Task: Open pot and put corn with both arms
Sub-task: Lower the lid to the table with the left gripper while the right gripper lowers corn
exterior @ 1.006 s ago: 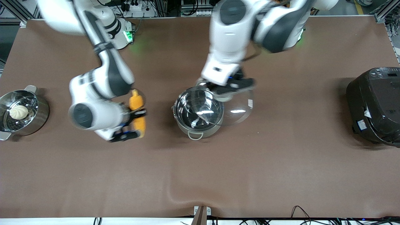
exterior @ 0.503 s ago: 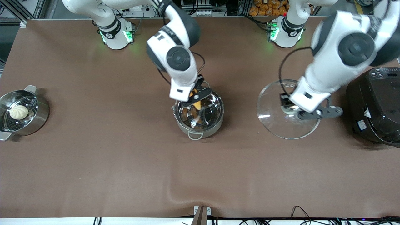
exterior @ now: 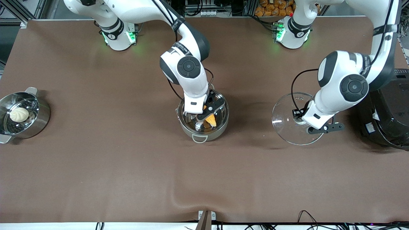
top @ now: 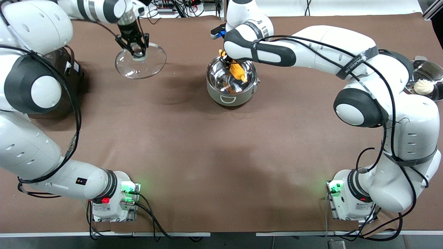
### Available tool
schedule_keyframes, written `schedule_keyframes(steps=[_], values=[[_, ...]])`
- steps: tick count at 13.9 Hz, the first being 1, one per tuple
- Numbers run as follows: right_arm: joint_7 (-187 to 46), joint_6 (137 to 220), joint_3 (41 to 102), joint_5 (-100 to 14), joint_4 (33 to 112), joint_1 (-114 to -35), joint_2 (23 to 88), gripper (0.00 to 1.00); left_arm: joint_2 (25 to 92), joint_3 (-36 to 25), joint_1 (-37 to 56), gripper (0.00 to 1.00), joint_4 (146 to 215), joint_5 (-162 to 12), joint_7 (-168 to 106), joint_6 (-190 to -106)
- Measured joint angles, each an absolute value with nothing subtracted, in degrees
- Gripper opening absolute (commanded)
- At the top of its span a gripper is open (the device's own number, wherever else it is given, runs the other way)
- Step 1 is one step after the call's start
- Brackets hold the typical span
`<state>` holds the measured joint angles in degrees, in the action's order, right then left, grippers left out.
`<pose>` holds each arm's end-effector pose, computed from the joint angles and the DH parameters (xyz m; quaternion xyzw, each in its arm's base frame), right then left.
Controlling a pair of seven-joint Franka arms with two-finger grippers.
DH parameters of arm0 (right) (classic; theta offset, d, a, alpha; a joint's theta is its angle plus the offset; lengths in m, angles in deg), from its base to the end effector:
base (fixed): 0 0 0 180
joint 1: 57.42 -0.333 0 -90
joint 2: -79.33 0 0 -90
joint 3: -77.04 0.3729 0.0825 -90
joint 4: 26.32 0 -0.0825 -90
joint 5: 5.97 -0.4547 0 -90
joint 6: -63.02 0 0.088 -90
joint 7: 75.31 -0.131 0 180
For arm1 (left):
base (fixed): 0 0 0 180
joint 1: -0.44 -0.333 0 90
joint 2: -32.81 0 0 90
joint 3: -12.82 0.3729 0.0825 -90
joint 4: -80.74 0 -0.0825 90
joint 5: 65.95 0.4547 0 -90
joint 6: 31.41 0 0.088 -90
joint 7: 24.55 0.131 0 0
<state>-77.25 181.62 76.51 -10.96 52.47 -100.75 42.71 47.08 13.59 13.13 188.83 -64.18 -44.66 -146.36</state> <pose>0.6037 0.5697 0.3368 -0.9425 -0.3310 -0.0120 0.0439 0.6565 -0.1364 0.3592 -0.9958 -0.0638 0.0579 0.0325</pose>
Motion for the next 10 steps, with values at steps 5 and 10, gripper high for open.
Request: schedule_keyframes(steps=[5, 10], values=[[-75.69, 181.97, 76.6, -8.99, 52.28, -101.98, 40.94, 0.08, 47.09, 13.54, 9.48, 0.0, 196.32, -64.18, -44.66, -154.58], [-75.69, 185.27, 76.63, -8.32, 52.29, -103.48, 39.5, 0.26, 48.4, 13.52, 9.26, 0.0, 202.99, -64.18, -44.98, -167.2]])
